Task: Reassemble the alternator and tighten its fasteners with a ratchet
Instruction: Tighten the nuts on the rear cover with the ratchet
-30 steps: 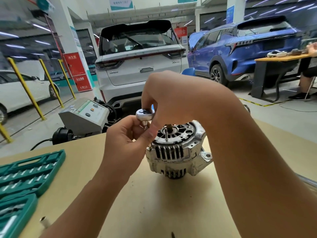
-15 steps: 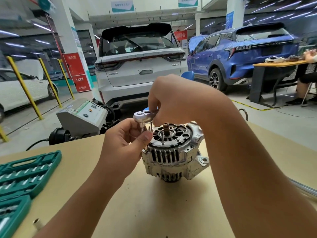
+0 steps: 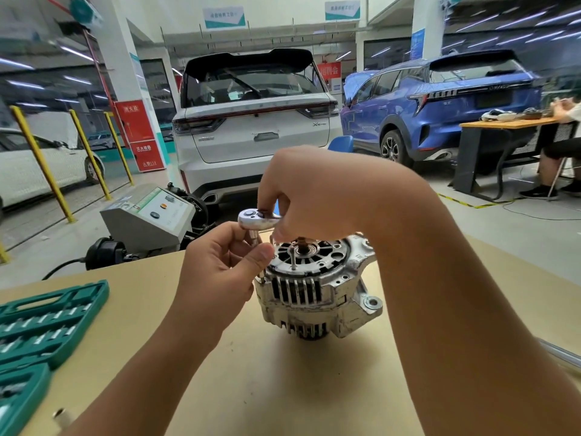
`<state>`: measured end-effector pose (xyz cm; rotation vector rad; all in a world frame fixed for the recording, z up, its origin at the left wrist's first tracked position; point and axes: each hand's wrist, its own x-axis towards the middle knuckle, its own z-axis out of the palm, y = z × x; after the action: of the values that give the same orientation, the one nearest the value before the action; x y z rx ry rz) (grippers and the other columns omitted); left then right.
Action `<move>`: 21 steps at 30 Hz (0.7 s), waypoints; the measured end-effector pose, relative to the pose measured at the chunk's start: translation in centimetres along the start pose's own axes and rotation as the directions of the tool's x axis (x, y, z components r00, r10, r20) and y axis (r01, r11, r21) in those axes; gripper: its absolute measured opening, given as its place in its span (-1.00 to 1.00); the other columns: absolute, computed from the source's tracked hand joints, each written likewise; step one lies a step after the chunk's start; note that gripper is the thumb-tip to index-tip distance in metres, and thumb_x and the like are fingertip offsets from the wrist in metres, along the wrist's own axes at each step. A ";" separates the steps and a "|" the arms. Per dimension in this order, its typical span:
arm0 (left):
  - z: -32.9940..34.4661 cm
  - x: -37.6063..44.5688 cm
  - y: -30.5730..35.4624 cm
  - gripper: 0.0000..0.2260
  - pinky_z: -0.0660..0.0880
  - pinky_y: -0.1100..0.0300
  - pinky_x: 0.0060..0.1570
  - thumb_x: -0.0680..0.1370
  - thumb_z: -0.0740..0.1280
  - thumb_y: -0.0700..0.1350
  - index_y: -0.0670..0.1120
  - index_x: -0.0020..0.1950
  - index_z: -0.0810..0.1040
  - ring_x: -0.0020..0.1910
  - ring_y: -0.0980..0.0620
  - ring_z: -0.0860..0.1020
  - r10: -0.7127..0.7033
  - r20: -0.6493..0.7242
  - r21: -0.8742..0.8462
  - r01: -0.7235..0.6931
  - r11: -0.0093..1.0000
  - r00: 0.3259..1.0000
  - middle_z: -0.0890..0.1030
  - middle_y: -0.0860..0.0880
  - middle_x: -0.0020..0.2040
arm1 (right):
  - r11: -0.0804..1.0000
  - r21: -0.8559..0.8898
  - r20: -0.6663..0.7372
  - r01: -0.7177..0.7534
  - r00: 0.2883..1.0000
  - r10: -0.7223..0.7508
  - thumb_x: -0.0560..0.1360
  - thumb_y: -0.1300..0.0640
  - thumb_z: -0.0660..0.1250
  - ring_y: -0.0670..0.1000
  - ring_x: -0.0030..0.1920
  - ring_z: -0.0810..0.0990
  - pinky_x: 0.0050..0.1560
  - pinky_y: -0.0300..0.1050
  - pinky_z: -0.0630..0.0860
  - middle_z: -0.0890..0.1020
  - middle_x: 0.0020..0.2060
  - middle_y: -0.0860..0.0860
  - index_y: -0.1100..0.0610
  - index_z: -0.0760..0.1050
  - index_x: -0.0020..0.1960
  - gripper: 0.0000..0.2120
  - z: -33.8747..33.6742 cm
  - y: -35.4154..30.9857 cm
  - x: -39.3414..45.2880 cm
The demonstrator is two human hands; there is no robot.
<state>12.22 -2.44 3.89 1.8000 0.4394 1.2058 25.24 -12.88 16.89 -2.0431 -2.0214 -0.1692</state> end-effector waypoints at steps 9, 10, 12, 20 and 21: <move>-0.2 0.3 -0.2 -0.85 0.39 0.17 -0.56 0.41 0.48 -0.05 -0.06 -0.06 0.70 -0.45 0.01 0.40 -0.009 -0.001 -0.034 0.009 0.999 1.000 0.60 -0.08 -0.32 | 0.999 -0.039 -0.071 0.018 0.997 -0.021 0.50 0.26 0.39 -0.11 -0.39 0.45 -0.50 -0.27 0.28 0.47 -0.35 -0.10 0.02 0.52 -0.19 -0.82 0.5 -0.5 0.5; -0.1 0.3 -0.2 -0.84 0.39 0.17 -0.55 0.41 0.49 -0.04 -0.07 -0.07 0.70 -0.45 0.01 0.39 -0.011 0.007 -0.035 0.011 0.999 1.000 0.58 -0.07 -0.33 | 1.000 -0.027 -0.056 0.013 0.998 -0.015 0.50 0.24 0.42 -0.11 -0.38 0.48 -0.50 -0.28 0.30 0.50 -0.34 -0.09 0.04 0.60 -0.08 -0.89 0.4 -0.5 0.5; -0.2 0.4 -0.2 -0.84 0.43 0.16 -0.51 0.43 0.55 -0.03 -0.06 -0.06 0.70 -0.45 0.01 0.42 -0.001 0.027 -0.007 0.002 1.000 1.000 0.57 -0.09 -0.32 | 1.000 -0.019 -0.032 0.000 0.999 -0.001 0.52 0.24 0.41 -0.11 -0.34 0.49 -0.47 -0.27 0.31 0.53 -0.31 -0.11 -0.02 0.66 0.16 -0.73 0.3 -0.6 0.3; -0.8 0.5 -0.5 -0.73 0.40 0.15 -0.54 0.37 0.61 0.14 0.00 -0.11 0.70 -0.46 -0.04 0.43 0.028 -0.016 -0.016 -0.028 0.999 0.999 0.59 -0.18 -0.29 | 0.998 -0.019 -0.094 0.062 0.994 -0.064 0.51 0.22 0.41 -0.08 -0.30 0.59 -0.38 -0.19 0.60 0.54 -0.25 -0.12 0.05 0.61 0.23 -0.69 0.1 -1.2 -0.2; -0.8 0.6 -0.6 -0.75 0.41 0.16 -0.54 0.38 0.61 0.10 -0.01 -0.09 0.70 -0.43 -0.02 0.44 0.011 -0.017 -0.038 -0.011 0.999 1.000 0.58 -0.14 -0.30 | 0.998 -0.006 -0.116 0.057 0.992 -0.057 0.51 0.21 0.40 -0.05 -0.21 0.60 -0.26 -0.14 0.62 0.55 -0.24 -0.13 0.02 0.63 0.21 -0.71 0.2 -1.1 -0.1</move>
<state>11.94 -1.33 3.77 1.7627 0.4137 1.2298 24.14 -12.91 16.78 -1.9310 -2.0102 -0.2955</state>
